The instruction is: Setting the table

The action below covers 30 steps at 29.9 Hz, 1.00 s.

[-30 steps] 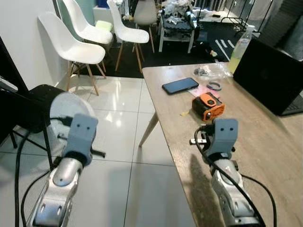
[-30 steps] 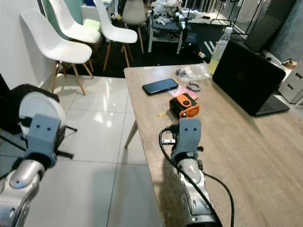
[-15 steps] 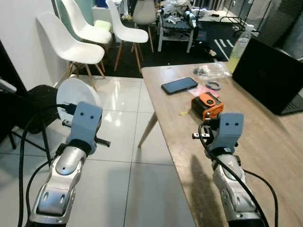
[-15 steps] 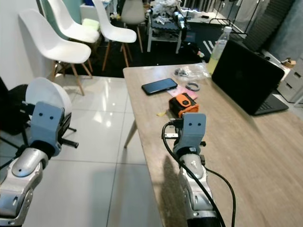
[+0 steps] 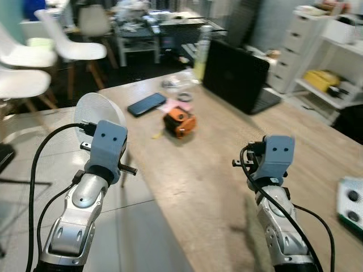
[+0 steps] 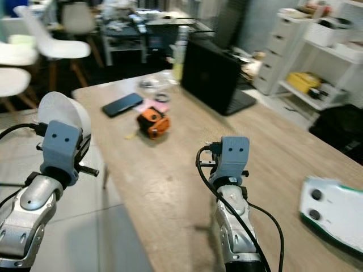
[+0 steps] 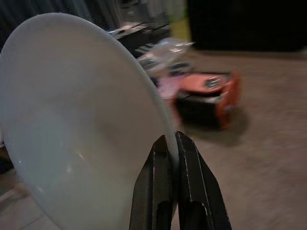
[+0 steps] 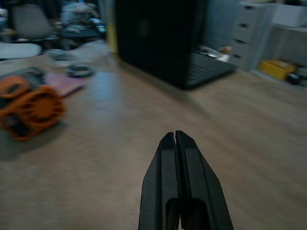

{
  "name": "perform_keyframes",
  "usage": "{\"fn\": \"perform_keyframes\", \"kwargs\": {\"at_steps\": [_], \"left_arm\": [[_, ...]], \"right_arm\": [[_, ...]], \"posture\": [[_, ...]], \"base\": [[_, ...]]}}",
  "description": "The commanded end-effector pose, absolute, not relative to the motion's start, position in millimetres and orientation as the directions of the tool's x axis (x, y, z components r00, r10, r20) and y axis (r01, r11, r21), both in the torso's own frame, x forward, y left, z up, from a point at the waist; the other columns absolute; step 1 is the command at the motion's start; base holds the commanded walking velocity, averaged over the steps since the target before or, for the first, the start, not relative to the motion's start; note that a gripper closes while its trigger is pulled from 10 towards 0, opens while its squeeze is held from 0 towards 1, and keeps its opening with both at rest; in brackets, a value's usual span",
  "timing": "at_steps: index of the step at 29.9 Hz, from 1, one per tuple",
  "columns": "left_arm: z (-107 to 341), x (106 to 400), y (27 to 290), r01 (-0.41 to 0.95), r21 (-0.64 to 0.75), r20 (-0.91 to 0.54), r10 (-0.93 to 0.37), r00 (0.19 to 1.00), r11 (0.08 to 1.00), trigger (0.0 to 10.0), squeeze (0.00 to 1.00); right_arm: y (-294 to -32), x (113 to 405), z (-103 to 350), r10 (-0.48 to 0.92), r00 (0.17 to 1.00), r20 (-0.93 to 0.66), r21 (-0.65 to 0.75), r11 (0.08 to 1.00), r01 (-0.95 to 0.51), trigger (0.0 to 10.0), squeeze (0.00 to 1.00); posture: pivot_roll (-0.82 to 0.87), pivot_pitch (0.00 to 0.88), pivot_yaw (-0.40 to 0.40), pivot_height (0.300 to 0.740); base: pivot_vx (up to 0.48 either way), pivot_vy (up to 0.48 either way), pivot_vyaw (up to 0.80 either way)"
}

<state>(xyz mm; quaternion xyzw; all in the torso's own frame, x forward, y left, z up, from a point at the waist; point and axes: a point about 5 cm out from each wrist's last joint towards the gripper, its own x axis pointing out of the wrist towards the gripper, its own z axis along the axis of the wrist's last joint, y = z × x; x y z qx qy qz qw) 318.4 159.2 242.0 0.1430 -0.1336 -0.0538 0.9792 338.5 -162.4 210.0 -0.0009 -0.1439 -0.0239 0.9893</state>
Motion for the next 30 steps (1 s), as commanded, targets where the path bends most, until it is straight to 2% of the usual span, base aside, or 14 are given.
{"fn": "perform_keyframes", "kwargs": {"at_steps": [1, 30], "left_arm": [[241.3, 318.1, 158.9, 0.074, 0.295, 0.248, -0.151, 0.957, 0.953, 10.0, 0.00], [239.7, 317.0, 150.2, 0.104, 0.279, 0.241, -0.174, 0.955, 0.955, 10.0, 0.00]], "right_arm": [[-163.0, 336.6, 205.8, -0.049, 0.961, 0.273, 0.010, 0.999, 0.048, 10.0, 0.00], [-162.3, 335.9, 203.9, -0.045, 0.964, 0.262, 0.005, 0.999, 0.046, 10.0, 0.00]], "posture": [[0.05, 0.121, 0.029, 0.740], [0.05, 0.136, 0.026, 0.740]], "base": [[0.000, 0.000, -0.80], [0.000, 0.000, -0.80]]}}
